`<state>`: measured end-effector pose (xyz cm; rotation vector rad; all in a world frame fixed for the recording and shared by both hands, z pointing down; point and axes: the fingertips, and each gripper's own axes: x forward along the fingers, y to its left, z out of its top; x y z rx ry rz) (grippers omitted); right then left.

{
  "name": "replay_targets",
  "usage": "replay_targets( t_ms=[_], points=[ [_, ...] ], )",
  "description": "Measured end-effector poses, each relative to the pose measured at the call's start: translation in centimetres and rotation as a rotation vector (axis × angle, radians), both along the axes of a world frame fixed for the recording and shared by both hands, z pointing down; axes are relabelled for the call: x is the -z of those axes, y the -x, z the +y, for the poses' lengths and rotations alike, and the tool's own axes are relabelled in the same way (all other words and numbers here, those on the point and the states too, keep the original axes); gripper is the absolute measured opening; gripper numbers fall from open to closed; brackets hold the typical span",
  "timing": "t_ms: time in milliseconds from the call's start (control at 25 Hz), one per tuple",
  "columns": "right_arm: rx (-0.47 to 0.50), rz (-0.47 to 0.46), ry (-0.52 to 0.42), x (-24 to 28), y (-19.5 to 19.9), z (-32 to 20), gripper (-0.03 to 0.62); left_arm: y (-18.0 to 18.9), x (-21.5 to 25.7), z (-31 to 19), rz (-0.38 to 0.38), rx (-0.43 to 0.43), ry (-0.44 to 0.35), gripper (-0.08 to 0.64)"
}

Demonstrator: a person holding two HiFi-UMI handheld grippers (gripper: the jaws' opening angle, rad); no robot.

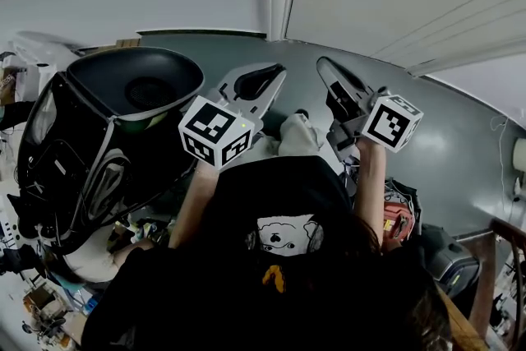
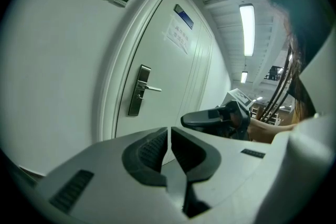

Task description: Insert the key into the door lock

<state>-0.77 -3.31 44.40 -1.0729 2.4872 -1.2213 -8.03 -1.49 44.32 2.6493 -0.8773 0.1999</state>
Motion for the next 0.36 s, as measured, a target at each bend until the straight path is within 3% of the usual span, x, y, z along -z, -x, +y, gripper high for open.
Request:
replay_targets(
  t_ms=[360],
  points=[
    [0.012, 0.026, 0.007, 0.5, -0.3, -2.8, 0.008, -0.6, 0.8, -2.9, -0.011, -0.004, 0.009, 0.025]
  ],
)
